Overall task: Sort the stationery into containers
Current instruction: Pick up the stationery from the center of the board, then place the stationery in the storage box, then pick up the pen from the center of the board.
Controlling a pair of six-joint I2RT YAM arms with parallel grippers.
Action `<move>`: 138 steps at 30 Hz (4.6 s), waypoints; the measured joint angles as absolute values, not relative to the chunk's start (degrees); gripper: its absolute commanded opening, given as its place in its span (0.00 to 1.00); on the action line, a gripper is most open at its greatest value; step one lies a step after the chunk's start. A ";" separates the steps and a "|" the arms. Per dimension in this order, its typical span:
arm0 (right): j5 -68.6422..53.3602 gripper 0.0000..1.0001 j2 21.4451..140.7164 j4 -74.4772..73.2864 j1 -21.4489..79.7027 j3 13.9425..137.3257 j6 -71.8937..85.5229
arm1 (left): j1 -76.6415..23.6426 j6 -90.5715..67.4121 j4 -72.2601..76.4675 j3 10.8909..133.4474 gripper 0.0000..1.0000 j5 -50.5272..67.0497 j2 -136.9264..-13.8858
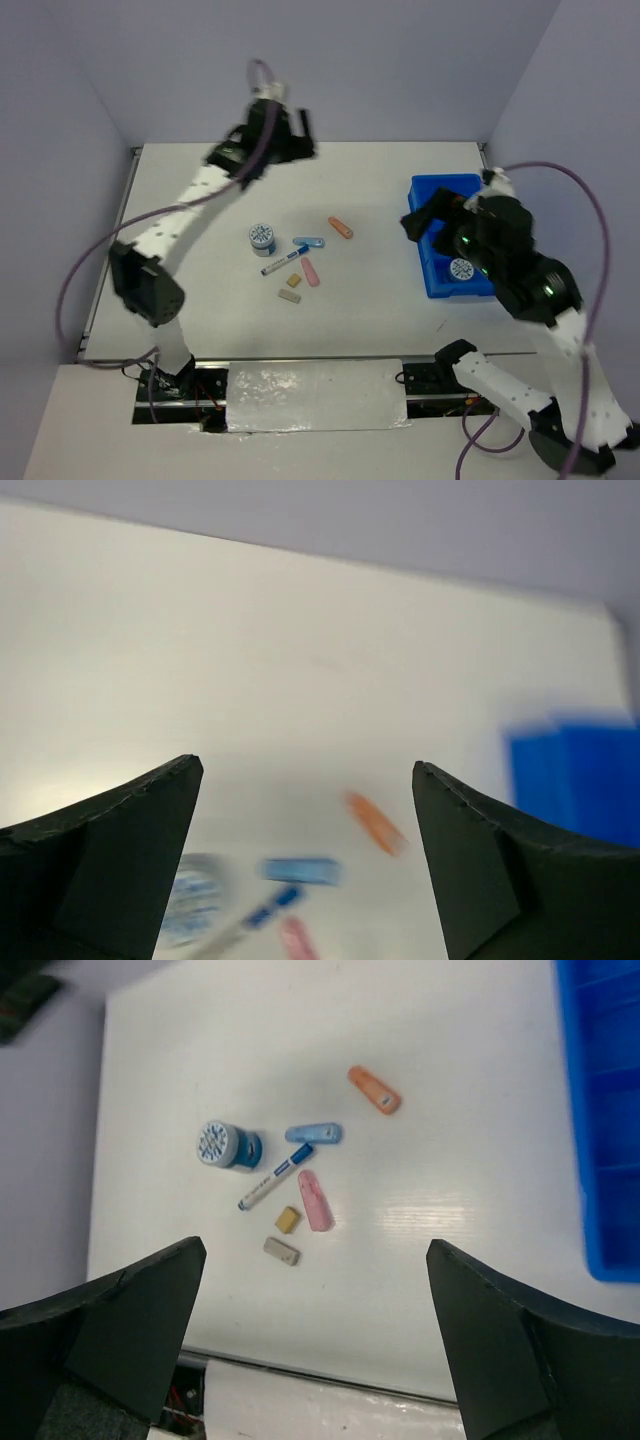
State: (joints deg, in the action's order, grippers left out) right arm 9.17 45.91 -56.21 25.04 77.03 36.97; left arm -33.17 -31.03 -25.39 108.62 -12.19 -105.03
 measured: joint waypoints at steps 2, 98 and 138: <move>8.47 1.00 55.33 -51.18 28.56 76.27 36.23 | -21.28 -33.71 -30.35 104.38 0.99 -17.45 -97.30; 21.37 0.26 66.50 -38.76 -16.36 52.84 19.40 | -8.64 -24.16 -45.69 53.98 0.99 2.31 -59.64; 6.46 0.88 79.02 -34.54 19.90 71.42 10.85 | -10.07 -26.41 -44.31 58.67 0.99 -0.23 -68.49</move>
